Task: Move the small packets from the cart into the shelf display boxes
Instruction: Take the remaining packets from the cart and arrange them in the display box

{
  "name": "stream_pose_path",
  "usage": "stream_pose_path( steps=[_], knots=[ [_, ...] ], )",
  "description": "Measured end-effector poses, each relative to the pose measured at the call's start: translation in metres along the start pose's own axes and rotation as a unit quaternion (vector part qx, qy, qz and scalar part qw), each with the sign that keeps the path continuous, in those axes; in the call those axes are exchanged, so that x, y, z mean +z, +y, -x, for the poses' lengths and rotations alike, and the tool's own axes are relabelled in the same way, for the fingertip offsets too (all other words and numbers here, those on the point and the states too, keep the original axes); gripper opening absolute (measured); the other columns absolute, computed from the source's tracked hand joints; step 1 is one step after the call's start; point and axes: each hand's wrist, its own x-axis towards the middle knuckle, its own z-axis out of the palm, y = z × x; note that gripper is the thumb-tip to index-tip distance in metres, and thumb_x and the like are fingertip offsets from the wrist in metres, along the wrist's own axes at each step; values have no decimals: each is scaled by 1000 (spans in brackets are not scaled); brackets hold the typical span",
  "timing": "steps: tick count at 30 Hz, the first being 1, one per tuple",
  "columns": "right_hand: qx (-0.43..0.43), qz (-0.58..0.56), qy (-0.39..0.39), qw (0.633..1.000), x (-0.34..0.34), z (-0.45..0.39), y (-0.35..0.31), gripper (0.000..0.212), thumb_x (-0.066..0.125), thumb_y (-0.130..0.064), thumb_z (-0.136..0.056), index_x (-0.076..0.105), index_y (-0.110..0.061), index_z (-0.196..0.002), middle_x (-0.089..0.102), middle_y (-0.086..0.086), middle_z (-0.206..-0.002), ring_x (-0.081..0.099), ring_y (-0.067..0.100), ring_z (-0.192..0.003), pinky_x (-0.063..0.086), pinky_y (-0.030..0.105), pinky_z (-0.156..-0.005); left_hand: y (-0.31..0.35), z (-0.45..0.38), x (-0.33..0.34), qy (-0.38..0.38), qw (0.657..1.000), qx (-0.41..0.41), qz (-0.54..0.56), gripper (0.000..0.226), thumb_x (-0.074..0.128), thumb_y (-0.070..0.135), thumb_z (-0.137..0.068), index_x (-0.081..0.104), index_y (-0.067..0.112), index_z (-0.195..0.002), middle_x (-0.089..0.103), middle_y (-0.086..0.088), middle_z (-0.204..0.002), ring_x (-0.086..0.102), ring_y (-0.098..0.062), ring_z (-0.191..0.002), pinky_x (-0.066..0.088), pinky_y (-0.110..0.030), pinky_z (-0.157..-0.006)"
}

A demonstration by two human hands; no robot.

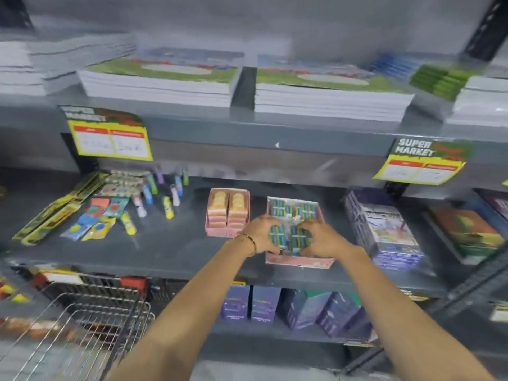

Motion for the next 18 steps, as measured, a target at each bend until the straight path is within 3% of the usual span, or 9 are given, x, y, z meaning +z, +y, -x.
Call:
stream_pose_path(
  steps=[7,10,13,18],
  knots=[
    [25,-21,-28,999,12,-9,29,52,75,-9,-75,59,-8,-124,58,9,-132,55,24,-118,41,21,-94,1,-28,20,-37,999,20,-24,71,81,21,-65,48,16,-127,47,-8,-140,45,-26,-125,32,-35,-110],
    [56,-29,-25,998,18,-11,34,50,75,-6,-76,60,-9,-124,59,9,-132,58,25,-116,46,28,-97,-4,-26,22,-20,999,5,-45,62,77,28,-70,52,14,-125,51,-9,-137,41,-29,-128,15,-43,-116],
    [74,-6,-9,997,23,-12,34,42,71,-3,-79,63,-9,-120,58,15,-132,62,28,-111,50,31,-93,-10,-23,24,-30,990,6,-135,46,68,29,-79,55,16,-121,57,-8,-132,46,-27,-126,-1,-43,-117],
    [78,17,9,997,35,-16,25,41,66,-1,-83,61,-7,-123,58,14,-132,59,29,-116,47,32,-101,-10,-25,32,-28,985,22,-170,32,57,24,-87,58,17,-118,58,-5,-130,52,-22,-120,-6,-45,-117]
  ],
)
